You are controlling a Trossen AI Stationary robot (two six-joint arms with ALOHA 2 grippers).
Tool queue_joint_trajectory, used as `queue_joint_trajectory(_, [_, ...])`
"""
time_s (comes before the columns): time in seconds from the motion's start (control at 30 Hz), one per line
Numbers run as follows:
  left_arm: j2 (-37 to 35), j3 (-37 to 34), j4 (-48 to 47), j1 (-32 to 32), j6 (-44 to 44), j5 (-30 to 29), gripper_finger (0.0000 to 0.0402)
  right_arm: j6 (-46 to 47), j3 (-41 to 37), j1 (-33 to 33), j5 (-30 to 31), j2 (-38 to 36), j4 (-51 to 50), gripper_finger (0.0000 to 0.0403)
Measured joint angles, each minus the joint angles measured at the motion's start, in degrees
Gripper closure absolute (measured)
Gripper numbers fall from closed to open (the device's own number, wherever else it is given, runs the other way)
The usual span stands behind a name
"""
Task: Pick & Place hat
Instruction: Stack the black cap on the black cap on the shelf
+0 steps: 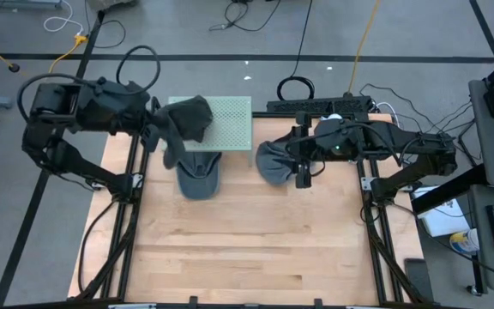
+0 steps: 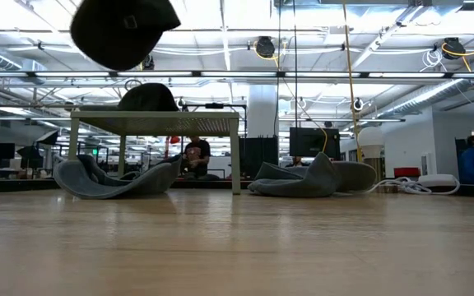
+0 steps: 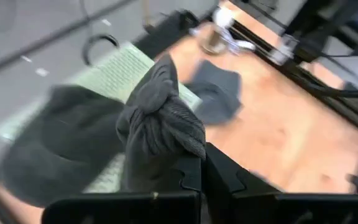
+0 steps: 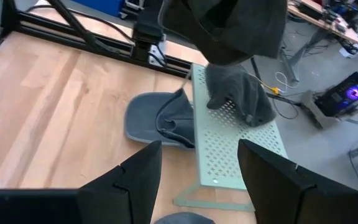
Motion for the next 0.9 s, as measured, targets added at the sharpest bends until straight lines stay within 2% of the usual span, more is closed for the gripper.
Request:
queue_joint_trajectory(0.37, [0.16,0.0,-0.02,7.15,12.6,-7.16,0.0402,-2.9,0.0,-0.39,1.53,0.02,-0.04,0.0202])
queue_joint_trajectory(0.57, [1.5,0.0,-0.04,12.05,15.2,-11.66,0.0402,-5.79,0.0,-1.15,1.53,0.02,-0.02,0.0202])
queue_joint_trajectory(0.9, [6.05,0.0,-0.04,20.0,22.85,-13.93,0.0402,-5.85,0.0,-3.32,1.55,0.02,-0.02,0.0204])
